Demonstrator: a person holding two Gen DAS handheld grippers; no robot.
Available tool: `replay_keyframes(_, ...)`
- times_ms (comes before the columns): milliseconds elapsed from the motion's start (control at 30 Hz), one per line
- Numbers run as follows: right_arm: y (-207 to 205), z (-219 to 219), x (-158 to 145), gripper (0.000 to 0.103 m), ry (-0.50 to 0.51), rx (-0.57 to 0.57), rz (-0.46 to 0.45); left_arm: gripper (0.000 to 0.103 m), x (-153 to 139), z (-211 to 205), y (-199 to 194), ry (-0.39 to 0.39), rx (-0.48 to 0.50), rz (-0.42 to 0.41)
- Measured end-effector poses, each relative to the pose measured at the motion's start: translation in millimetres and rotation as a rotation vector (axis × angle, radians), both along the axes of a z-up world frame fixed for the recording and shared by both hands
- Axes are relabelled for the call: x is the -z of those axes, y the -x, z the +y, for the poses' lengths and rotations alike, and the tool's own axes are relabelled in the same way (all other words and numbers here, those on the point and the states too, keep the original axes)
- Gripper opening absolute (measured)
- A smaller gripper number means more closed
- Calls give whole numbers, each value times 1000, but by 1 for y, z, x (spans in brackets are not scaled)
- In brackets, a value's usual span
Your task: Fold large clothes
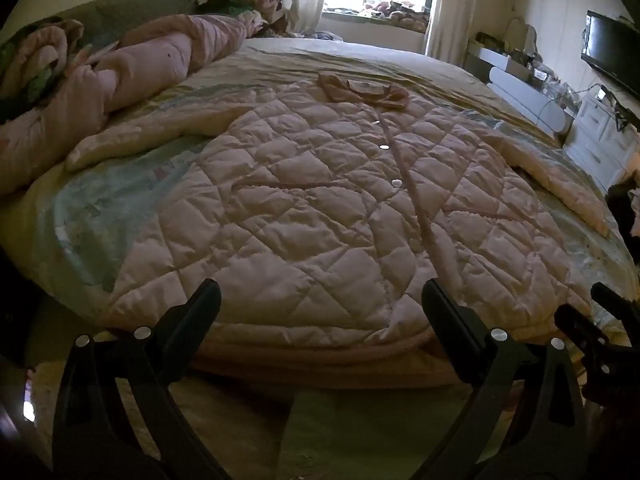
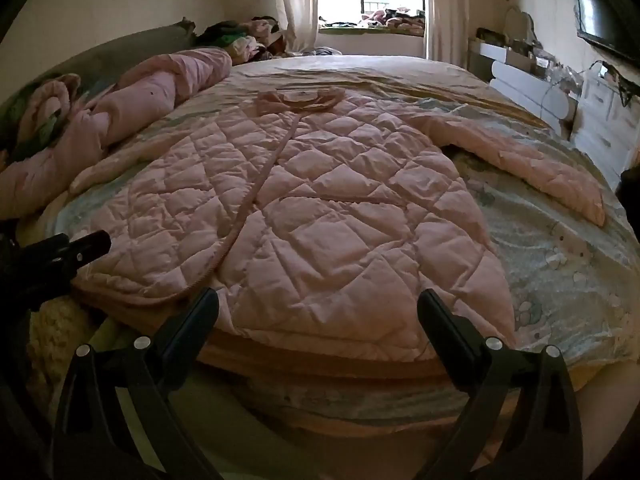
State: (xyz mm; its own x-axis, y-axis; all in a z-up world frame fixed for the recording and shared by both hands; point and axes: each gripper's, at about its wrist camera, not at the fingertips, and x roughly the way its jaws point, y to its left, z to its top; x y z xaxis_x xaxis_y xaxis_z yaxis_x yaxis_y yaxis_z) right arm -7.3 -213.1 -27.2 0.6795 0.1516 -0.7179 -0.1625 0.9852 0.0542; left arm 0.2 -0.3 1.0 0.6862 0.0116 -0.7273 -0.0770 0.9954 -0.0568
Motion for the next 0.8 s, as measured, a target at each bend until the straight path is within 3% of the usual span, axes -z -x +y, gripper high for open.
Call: replay_keyframes(800, 3, 7, 0, 99, 24, -12, -8, 94, 2, 5, 3, 12, 15, -12)
